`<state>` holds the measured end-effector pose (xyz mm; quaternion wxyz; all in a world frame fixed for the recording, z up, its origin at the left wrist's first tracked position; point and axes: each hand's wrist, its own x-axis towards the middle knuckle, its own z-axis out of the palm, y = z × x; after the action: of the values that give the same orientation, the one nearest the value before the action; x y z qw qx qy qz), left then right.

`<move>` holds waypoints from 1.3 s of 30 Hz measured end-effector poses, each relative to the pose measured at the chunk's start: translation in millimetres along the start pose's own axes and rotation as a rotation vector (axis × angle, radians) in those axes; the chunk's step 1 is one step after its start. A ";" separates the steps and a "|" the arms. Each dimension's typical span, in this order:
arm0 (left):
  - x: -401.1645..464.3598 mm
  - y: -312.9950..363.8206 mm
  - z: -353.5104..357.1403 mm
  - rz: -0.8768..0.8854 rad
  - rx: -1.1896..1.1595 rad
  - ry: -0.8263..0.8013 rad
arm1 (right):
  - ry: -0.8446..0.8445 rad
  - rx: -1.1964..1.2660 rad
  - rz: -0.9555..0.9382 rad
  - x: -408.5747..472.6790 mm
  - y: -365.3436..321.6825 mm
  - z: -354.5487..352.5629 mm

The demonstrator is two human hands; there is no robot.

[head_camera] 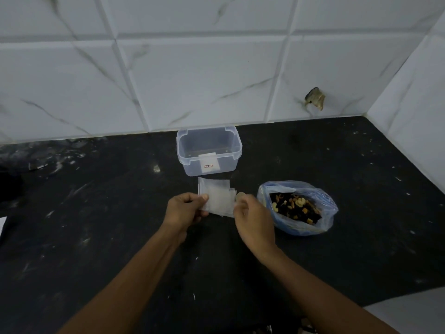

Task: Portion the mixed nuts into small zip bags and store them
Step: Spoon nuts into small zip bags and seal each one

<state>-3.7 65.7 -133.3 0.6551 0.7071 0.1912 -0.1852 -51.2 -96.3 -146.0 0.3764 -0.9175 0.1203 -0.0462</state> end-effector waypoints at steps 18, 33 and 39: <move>-18.7 5.4 23.4 0.421 0.473 -0.185 | -0.223 0.392 0.148 20.7 -25.9 -17.3; -13.6 9.7 15.6 0.592 0.757 -0.326 | -0.289 0.072 0.023 32.8 -16.7 -43.4; -4.1 5.9 23.1 0.665 0.775 -0.350 | -0.419 0.408 0.181 31.8 -21.5 -46.4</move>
<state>-4.4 42.1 -127.9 0.3915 0.8780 -0.2374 -0.1399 -24.6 -121.2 -98.1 0.5721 -0.7980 0.1094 0.1544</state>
